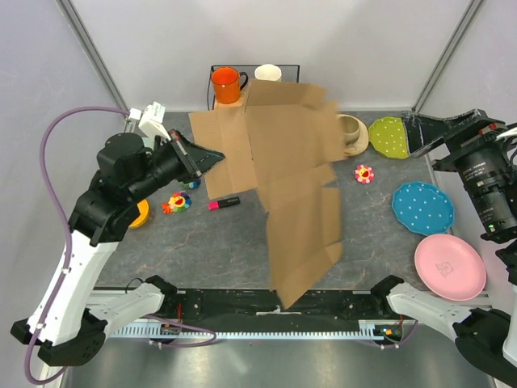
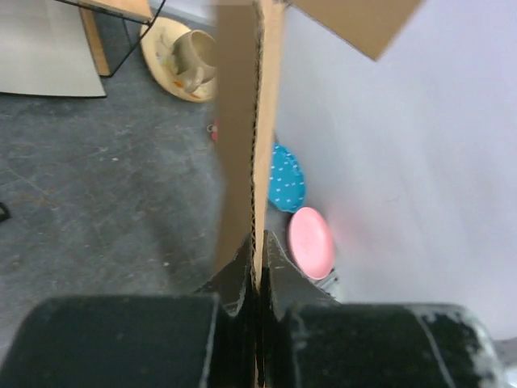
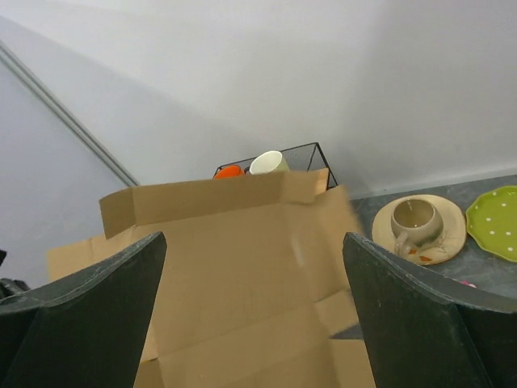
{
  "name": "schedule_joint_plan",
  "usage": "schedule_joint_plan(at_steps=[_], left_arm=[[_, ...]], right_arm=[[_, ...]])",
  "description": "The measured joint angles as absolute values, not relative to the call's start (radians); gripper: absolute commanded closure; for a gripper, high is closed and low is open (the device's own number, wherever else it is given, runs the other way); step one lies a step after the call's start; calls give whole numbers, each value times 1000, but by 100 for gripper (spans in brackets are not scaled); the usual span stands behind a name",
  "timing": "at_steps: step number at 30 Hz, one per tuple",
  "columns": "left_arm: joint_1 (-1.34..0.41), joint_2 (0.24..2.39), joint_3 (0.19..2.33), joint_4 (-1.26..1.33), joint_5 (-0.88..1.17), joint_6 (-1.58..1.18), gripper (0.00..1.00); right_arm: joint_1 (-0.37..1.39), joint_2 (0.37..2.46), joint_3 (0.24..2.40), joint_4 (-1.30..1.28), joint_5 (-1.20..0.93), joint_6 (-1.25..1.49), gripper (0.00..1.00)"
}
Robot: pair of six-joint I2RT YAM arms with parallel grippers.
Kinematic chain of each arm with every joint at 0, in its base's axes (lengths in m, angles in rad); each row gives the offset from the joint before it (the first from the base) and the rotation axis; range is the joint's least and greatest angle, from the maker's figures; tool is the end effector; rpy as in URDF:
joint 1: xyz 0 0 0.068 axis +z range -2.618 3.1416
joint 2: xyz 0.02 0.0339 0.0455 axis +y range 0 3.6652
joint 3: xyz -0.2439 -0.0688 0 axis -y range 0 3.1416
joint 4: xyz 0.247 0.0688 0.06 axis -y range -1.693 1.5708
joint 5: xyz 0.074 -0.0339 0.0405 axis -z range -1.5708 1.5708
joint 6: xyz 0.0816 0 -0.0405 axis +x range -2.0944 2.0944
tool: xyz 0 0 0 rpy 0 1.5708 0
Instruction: Fold the paper box
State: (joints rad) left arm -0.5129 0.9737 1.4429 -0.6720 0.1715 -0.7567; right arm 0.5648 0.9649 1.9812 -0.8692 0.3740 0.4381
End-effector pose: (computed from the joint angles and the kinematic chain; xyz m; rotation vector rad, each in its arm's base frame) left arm 0.1912 -0.1237 0.4493 -0.0986 1.8965 -1.0470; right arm 0.1076 0.0329 0.5775 0.2215 1.4407 0.5571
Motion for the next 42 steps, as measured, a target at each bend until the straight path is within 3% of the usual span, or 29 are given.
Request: schedule_joint_plan(at_steps=[4, 8, 13, 17, 29, 42], left_arm=[[-512, 966, 1475, -722, 194, -818, 98], [-511, 908, 1312, -731, 192, -840, 98], [-509, 892, 1068, -724, 196, -837, 98], [-505, 913, 993, -728, 193, -802, 98], [-506, 584, 784, -630, -81, -642, 98], [-495, 1050, 737, -296, -9, -457, 98]], right_arm=[[565, 965, 1979, -871, 407, 442, 2], [565, 939, 1918, -868, 420, 443, 2], [565, 875, 1740, -862, 408, 468, 2], [565, 818, 1544, -848, 361, 498, 2], [565, 754, 1153, -799, 270, 592, 2], [566, 751, 878, -698, 102, 682, 2]])
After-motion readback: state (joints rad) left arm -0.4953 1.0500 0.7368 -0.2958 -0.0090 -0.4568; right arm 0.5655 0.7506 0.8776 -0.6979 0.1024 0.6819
